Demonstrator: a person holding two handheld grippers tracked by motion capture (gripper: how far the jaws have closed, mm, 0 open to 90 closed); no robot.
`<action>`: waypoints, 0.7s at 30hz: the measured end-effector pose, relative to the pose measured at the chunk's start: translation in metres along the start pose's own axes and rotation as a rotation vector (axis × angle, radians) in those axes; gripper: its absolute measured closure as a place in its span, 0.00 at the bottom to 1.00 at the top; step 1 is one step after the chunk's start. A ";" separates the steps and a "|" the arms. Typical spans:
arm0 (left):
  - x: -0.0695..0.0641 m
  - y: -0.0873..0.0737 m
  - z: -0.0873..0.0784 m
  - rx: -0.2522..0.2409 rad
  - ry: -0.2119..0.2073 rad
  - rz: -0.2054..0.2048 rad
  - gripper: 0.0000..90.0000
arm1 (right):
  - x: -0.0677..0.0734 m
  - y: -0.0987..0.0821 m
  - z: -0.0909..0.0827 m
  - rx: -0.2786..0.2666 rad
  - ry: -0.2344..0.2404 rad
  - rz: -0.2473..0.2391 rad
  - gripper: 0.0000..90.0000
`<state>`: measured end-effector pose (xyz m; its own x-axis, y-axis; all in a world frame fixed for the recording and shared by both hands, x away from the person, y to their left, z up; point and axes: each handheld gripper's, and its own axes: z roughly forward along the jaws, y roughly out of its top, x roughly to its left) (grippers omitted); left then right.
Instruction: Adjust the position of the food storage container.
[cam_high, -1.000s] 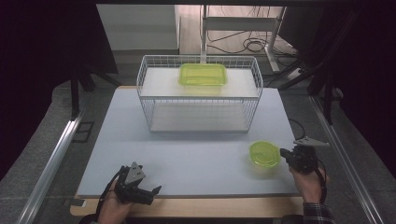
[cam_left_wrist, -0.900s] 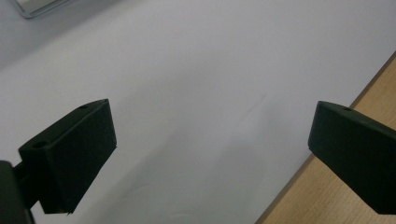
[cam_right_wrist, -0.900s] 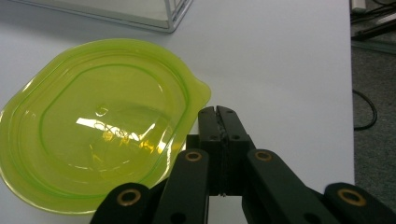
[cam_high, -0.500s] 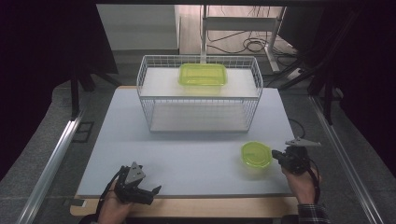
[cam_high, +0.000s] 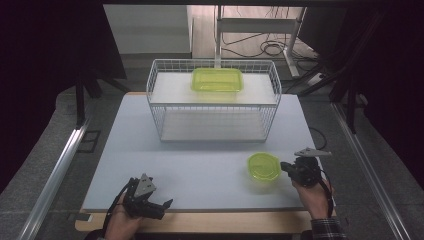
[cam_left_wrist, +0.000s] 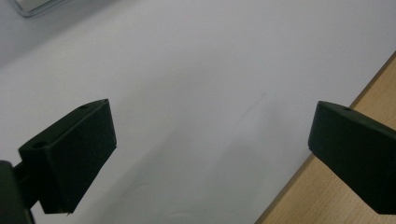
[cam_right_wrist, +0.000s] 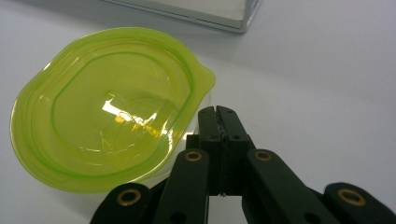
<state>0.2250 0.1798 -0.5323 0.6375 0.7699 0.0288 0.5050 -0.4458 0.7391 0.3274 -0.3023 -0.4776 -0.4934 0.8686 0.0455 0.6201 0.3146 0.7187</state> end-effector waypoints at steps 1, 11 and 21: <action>0.000 0.000 0.000 0.000 0.000 0.000 0.01 | 0.001 0.000 0.001 0.002 0.003 0.001 0.99; 0.000 0.000 0.000 0.000 -0.001 -0.003 0.01 | 0.020 0.007 0.013 0.016 0.040 -0.029 0.99; 0.000 0.000 0.000 0.002 -0.001 -0.002 0.01 | 0.033 0.007 0.025 0.043 0.087 -0.040 0.99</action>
<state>0.2250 0.1794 -0.5326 0.6371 0.7703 0.0264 0.5077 -0.4452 0.7376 0.3313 -0.2619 -0.4886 -0.5683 0.8191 0.0782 0.6234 0.3667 0.6906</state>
